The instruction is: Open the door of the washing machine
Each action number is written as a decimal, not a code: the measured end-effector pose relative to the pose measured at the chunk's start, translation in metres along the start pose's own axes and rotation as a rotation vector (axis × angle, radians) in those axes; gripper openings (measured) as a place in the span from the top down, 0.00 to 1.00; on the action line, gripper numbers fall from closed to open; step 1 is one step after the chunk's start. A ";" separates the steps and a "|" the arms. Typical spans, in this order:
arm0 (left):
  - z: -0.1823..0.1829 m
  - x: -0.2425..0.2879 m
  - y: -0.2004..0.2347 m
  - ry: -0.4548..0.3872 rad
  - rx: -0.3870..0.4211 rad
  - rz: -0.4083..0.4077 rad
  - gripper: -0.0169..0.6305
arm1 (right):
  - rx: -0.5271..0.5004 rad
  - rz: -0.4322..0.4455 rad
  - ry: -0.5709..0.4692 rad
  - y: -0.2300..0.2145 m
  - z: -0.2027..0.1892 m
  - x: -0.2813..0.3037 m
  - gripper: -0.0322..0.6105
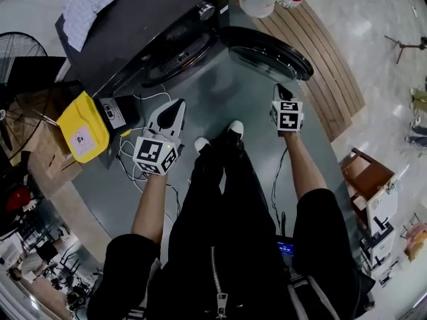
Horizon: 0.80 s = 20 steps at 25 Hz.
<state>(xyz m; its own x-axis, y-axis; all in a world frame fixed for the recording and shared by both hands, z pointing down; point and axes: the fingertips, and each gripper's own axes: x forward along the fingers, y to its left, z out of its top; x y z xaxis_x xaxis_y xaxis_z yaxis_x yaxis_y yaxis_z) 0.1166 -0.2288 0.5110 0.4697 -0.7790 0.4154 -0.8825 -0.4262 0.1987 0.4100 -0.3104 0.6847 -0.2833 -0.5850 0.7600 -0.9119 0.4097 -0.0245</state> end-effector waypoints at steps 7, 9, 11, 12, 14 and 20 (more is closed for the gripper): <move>0.027 -0.062 0.026 -0.062 0.030 0.077 0.97 | -0.049 0.178 -0.242 0.139 0.115 -0.072 0.94; 0.040 -0.079 0.033 -0.093 0.039 0.100 0.97 | -0.078 0.213 -0.308 0.172 0.144 -0.096 0.95; 0.058 -0.094 0.046 -0.141 0.053 0.130 0.97 | -0.116 0.255 -0.390 0.202 0.177 -0.115 0.95; 0.065 -0.101 0.052 -0.163 0.059 0.145 0.97 | -0.137 0.275 -0.427 0.215 0.191 -0.125 0.95; 0.076 -0.120 0.059 -0.193 0.065 0.164 0.97 | -0.164 0.308 -0.479 0.239 0.207 -0.149 0.95; 0.096 -0.163 0.074 -0.265 0.065 0.207 0.97 | -0.176 0.378 -0.577 0.288 0.235 -0.202 0.95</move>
<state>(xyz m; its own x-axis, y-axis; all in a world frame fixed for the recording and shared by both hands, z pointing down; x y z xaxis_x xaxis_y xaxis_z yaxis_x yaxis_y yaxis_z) -0.0229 -0.1774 0.3724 0.2783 -0.9406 0.1945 -0.9604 -0.2689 0.0736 0.1352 -0.2383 0.3714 -0.7272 -0.6376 0.2540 -0.6723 0.7363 -0.0763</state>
